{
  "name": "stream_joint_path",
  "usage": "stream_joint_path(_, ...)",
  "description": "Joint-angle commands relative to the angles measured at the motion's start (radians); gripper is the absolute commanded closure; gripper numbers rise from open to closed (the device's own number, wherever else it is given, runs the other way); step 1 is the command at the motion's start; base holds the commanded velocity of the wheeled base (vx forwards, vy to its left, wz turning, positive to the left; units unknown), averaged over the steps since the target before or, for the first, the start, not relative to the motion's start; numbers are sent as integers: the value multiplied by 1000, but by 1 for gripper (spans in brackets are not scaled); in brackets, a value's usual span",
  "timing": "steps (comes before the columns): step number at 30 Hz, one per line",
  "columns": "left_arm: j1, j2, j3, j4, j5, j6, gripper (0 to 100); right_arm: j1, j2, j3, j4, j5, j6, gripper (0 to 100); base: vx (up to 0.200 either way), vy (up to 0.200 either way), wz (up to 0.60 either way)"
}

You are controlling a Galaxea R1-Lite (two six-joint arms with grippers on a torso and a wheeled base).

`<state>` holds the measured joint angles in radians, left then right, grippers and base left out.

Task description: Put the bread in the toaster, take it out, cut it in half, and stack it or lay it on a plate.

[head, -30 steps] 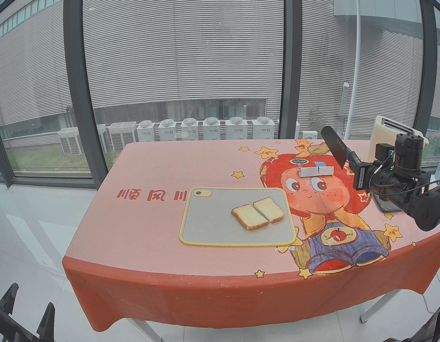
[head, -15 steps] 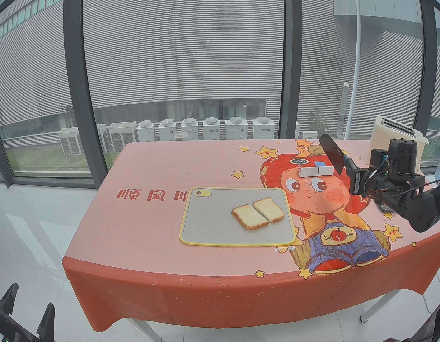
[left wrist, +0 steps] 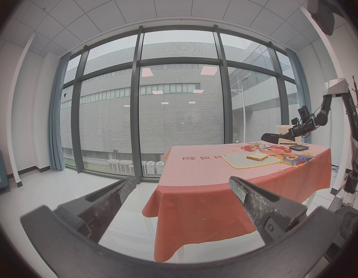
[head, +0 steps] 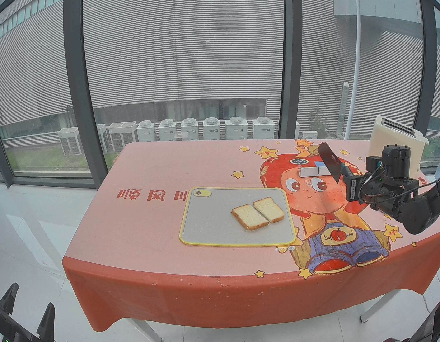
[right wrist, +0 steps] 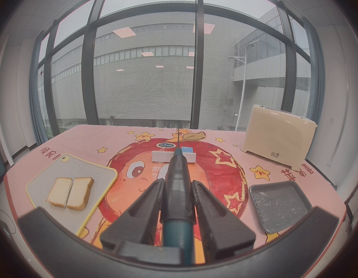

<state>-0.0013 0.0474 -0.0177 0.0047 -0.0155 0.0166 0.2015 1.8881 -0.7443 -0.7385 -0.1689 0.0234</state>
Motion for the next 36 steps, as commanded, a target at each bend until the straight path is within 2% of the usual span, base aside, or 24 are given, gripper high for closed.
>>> stream_joint_path(1,0,2,18,0,0,0,0,1,14,-3,-1,2,1,100,0,0,0)
stream_joint_path(36,0,2,18,0,0,0,0,9,43,-3,-4,2,1,100,0,0,0)
